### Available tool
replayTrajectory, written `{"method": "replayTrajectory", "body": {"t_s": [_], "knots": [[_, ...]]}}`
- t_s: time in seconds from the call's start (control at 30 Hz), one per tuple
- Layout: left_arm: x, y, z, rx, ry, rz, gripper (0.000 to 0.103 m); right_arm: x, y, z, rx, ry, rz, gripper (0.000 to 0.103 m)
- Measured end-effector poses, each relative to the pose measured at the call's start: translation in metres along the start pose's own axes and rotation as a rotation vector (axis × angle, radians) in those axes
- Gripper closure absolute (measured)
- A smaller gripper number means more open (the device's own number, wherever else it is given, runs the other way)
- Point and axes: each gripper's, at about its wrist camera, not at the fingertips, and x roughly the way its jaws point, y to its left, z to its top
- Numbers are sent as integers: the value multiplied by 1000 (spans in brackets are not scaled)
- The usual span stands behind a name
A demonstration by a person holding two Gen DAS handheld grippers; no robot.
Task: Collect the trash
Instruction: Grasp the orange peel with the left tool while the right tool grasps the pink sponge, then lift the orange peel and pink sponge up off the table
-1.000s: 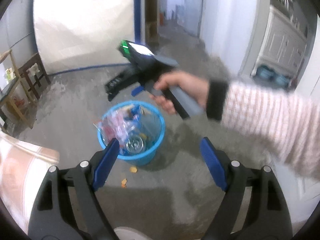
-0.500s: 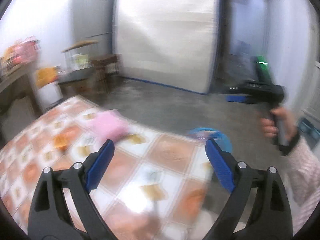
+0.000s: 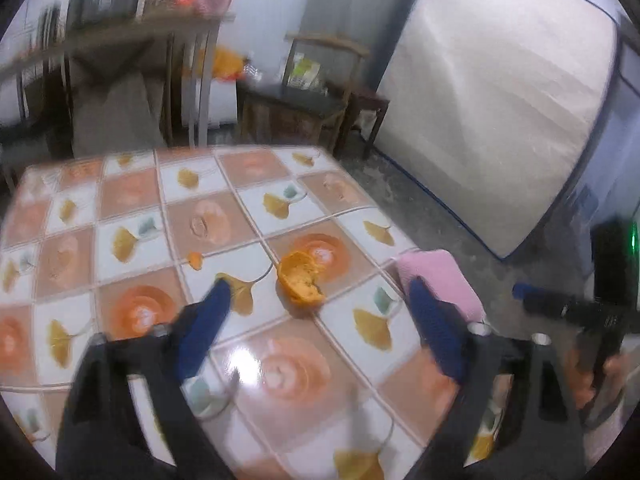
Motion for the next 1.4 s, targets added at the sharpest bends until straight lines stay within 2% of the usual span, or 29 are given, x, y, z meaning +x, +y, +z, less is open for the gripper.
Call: {"method": "replayTrajectory", "body": {"t_s": [0.1, 0.17, 0.27, 0.43, 0.57, 0.63, 0.7, 0.97, 1.27, 1.4], "knots": [[42, 15, 5, -76, 86, -32, 47, 23, -1, 13, 12, 27, -18, 11], [58, 18, 3, -91, 128, -34, 59, 36, 1, 17, 11, 46, -16, 11], [80, 25, 0, -107, 177, -25, 71, 54, 9, 21, -27, 85, -31, 11], [98, 30, -6, -137, 206, -23, 80, 79, 20, 25, -102, 133, -106, 11], [101, 28, -4, -127, 195, -15, 88, 91, 21, 24, -133, 159, -148, 11], [102, 29, -4, -130, 201, -10, 96, 94, 23, 22, -153, 157, -161, 18], [100, 30, -4, -136, 200, -15, 97, 96, 25, 21, -169, 159, -179, 26], [69, 18, -19, -101, 199, -47, 99, 79, 28, 13, -180, 140, -169, 30], [-12, 2, -83, -94, 195, -103, 99, 23, 34, -33, -169, 135, -77, 30], [-44, 10, -115, -160, 187, -109, 99, 9, 40, -62, -160, 164, -26, 30]]}}
